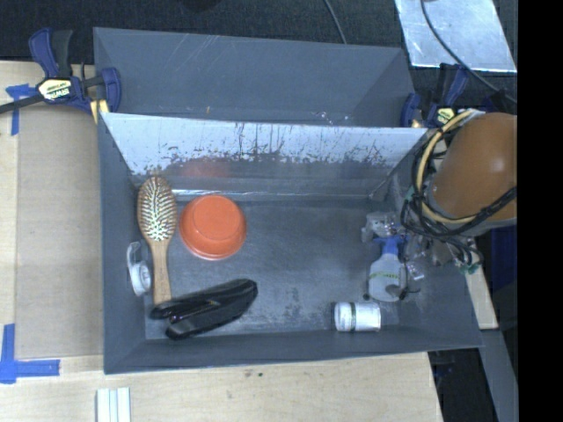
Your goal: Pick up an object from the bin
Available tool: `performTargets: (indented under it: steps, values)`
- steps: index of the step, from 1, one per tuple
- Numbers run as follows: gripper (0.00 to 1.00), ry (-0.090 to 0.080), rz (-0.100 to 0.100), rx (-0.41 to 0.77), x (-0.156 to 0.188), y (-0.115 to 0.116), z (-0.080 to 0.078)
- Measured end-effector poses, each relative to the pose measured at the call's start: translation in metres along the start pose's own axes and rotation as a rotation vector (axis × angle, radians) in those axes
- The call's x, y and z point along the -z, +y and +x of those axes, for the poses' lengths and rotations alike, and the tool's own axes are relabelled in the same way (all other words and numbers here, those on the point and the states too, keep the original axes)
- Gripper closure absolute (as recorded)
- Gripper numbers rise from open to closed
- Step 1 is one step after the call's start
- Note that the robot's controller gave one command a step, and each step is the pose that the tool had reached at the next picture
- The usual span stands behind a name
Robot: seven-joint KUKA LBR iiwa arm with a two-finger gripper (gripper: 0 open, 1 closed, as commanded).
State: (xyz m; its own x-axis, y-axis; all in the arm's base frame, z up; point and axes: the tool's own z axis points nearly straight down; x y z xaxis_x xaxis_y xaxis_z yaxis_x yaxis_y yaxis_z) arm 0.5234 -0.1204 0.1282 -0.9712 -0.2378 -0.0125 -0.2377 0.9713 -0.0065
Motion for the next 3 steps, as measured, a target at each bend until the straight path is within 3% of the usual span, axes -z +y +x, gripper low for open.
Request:
performTargets:
  steps: [1, 2, 3]
  values:
    - [0.00, 0.000, 0.000, -0.043, 0.079, -0.007, 0.002]
    - [0.00, -0.002, 0.000, -0.012, 0.012, -0.011, -0.013]
    - [0.00, 0.006, -0.004, -0.007, -0.050, -0.011, -0.017]
